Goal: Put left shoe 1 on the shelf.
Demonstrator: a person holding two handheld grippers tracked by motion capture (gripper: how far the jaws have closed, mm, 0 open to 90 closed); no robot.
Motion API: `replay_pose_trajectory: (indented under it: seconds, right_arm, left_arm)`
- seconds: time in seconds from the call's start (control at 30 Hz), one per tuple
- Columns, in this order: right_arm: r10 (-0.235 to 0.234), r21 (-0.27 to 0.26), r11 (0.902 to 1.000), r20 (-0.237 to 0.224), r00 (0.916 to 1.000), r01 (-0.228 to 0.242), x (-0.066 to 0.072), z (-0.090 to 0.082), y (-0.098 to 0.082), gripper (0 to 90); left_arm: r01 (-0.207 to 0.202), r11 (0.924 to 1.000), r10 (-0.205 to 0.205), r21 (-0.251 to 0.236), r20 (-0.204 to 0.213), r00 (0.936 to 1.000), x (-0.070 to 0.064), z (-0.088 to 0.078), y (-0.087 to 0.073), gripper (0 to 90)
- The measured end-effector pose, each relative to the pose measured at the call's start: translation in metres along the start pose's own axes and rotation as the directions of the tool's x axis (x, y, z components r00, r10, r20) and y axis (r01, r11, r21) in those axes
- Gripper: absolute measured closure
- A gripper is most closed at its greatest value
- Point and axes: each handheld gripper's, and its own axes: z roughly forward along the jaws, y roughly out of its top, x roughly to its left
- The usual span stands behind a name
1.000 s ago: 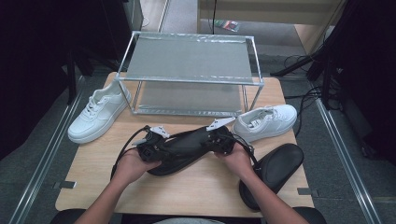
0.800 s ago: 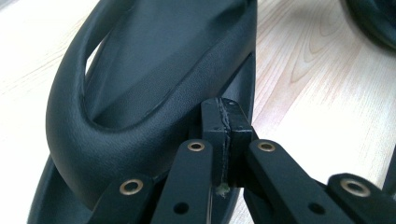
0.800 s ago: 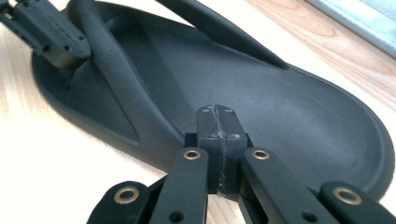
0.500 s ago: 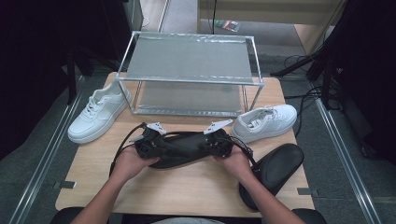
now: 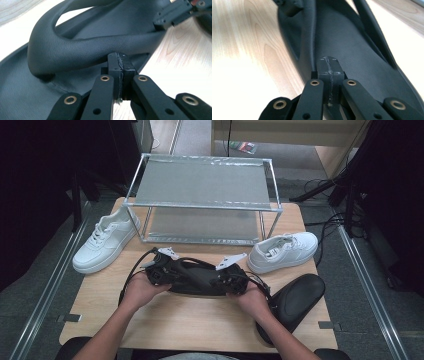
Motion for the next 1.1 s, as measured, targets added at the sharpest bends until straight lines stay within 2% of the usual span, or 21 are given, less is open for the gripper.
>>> replay_pose_trajectory:
  seconds: [0.33, 0.53, 0.77, 0.9, 1.1]
  right_arm:
    - [-0.008, 0.003, 1.0, -0.022, 0.9997, 0.008, 0.009, 0.001, -0.002, 90.0]
    - [-0.031, 0.01, 0.9995, -0.04, 0.9987, 0.031, 0.024, 0.004, 0.0, 90.0]
    - [-0.008, 0.004, 1.0, -0.073, 0.9973, 0.008, 0.03, 0.007, 0.001, 90.0]
    - [-0.023, -0.004, 0.9997, -0.092, 0.9955, 0.023, 0.037, 0.01, 0.004, 90.0]
    - [-0.039, -0.003, 0.9992, -0.094, 0.9948, 0.039, 0.046, 0.015, 0.008, 90.0]
  left_arm:
    - [0.0, 1.0, 0.0, -0.005, 0.008, 1.0, 0.003, 0.002, 0.007, 90.0]
    - [-0.003, 1.0, 0.003, -0.001, 0.013, 0.9999, 0.006, 0.003, 0.009, 90.0]
    - [-0.002, 1.0, 0.002, -0.001, 0.01, 1.0, 0.007, 0.003, 0.01, 89.7]
    - [0.008, 1.0, -0.008, 0.001, 0.008, 0.9999, 0.009, 0.0, 0.009, 89.7]
    - [0.014, 0.9999, -0.014, -0.001, 0.003, 0.9999, 0.01, -0.002, 0.007, 89.6]
